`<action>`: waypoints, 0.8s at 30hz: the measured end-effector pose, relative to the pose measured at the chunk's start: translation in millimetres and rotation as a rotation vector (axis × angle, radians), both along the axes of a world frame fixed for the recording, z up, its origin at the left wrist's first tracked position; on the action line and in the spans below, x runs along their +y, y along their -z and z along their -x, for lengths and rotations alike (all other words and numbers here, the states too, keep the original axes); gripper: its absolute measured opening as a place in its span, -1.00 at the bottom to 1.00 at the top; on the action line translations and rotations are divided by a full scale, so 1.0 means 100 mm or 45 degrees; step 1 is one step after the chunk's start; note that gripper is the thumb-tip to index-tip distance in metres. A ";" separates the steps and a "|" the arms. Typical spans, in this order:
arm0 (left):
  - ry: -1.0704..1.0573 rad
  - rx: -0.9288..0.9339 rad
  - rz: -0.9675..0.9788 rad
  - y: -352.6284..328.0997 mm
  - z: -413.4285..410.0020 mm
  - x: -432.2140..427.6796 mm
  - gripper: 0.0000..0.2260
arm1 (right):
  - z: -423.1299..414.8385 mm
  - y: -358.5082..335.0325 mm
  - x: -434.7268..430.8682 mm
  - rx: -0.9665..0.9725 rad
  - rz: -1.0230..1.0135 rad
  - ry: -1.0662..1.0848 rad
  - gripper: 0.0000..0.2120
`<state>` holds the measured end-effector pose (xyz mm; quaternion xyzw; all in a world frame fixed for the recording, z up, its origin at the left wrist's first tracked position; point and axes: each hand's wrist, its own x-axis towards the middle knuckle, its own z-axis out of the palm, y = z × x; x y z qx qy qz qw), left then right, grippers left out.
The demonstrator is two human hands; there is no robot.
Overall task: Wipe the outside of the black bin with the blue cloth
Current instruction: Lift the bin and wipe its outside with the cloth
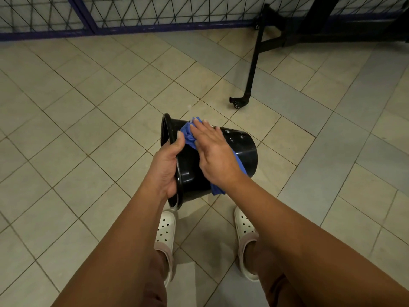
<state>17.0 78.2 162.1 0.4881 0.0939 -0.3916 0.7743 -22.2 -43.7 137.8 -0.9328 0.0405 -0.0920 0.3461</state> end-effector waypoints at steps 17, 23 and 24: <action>-0.126 -0.037 -0.162 -0.03 -0.05 0.13 -0.52 | 0.03 0.04 -0.13 0.105 -0.008 0.282 -0.58; -0.061 0.012 -0.119 -0.02 -0.07 0.16 -0.52 | 0.11 0.02 0.08 -0.014 0.024 0.179 -0.54; -0.057 0.009 -0.119 -0.03 -0.07 0.16 -0.53 | 0.08 0.00 0.05 -0.004 0.012 0.126 -0.55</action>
